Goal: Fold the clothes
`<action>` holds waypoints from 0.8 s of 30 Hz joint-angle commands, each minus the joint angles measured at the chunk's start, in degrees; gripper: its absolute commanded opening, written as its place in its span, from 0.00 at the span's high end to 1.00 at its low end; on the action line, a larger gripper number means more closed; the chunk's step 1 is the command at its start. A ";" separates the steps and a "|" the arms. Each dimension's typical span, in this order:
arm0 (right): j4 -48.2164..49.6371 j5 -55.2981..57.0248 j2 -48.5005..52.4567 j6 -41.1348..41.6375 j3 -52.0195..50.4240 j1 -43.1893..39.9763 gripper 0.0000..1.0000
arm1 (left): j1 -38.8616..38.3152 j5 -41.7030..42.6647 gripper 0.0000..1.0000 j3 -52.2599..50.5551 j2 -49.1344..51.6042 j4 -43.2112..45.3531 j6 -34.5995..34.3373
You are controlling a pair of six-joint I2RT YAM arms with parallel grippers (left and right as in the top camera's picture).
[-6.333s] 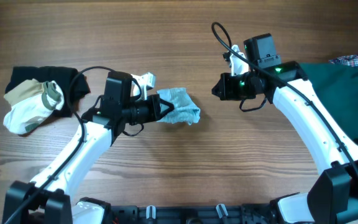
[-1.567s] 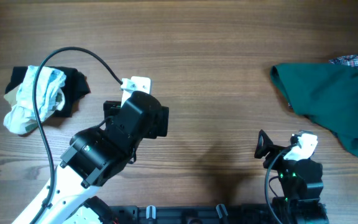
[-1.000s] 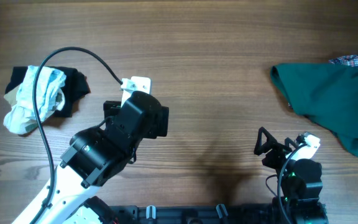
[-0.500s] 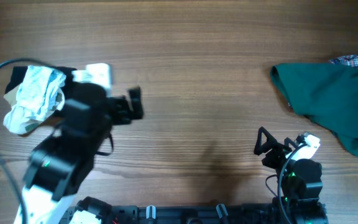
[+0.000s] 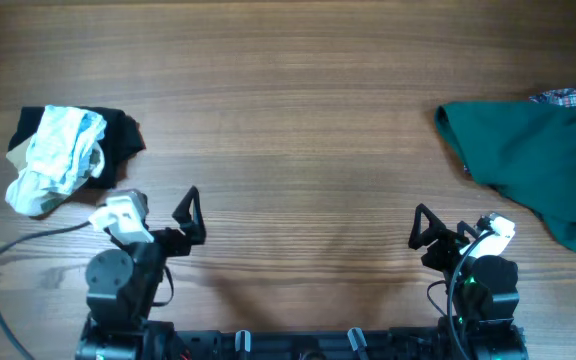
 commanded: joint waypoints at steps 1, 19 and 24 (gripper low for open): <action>0.22 -0.50 -0.68 0.39 0.09 -0.22 0.00 | 0.42 0.94 0.00 -5.05 -3.19 2.21 -2.97; 0.22 -0.50 -0.68 0.42 0.09 -0.22 0.01 | 0.35 0.68 0.00 -12.35 -13.44 5.03 2.97; 0.22 -0.50 -0.68 0.39 0.09 -0.22 0.00 | 0.35 0.68 0.00 -12.33 -13.44 5.05 2.97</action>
